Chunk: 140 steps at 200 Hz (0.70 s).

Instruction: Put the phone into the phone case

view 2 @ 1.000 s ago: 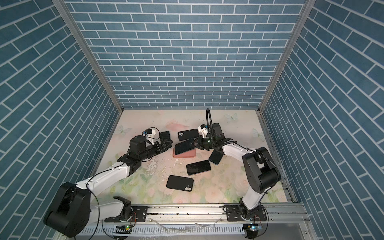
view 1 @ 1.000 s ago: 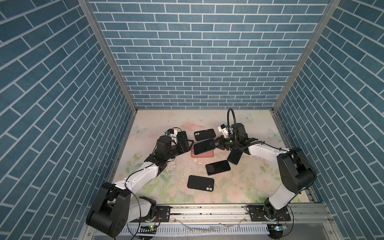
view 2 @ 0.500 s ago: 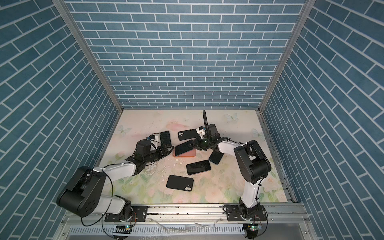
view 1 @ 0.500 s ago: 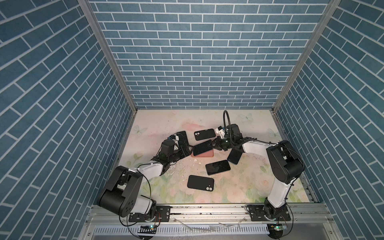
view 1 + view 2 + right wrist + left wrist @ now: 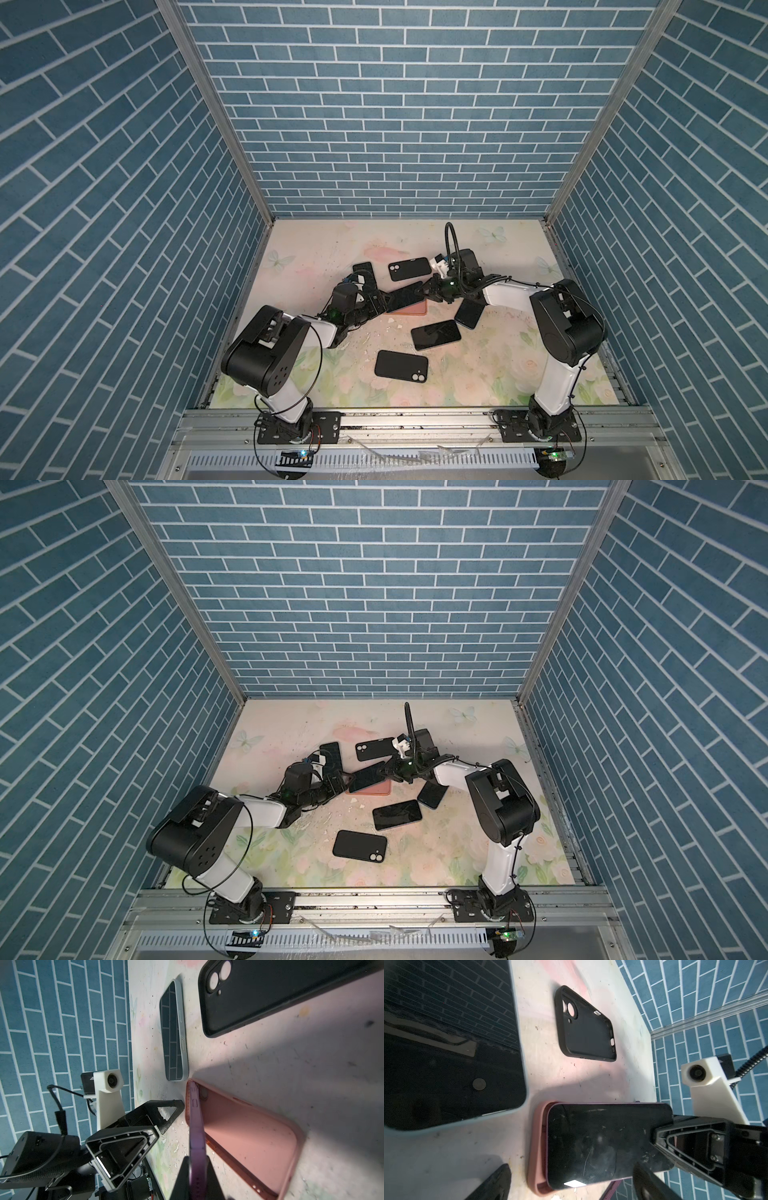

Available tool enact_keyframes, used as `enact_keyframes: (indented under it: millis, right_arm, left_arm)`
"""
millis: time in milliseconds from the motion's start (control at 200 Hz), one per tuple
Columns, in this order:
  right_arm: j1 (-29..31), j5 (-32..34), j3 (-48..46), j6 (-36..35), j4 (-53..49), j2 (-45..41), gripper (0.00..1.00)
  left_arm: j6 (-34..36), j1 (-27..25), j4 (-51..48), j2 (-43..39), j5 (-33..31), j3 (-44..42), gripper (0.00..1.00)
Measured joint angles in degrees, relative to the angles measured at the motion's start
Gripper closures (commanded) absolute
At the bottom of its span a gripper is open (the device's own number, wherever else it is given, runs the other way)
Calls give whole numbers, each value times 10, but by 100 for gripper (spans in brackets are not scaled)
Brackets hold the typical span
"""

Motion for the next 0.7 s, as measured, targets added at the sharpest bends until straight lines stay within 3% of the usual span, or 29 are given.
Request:
enact_keyframes:
  millis: [335, 700]
  right_arm:
    - [12, 14, 11, -15, -10, 10, 100]
    - [12, 18, 23, -41, -32, 22, 89]
  left_arm:
    - [-23, -16, 37, 17, -8, 0, 7]
    - [-27, -27, 39, 17, -34, 0, 7]
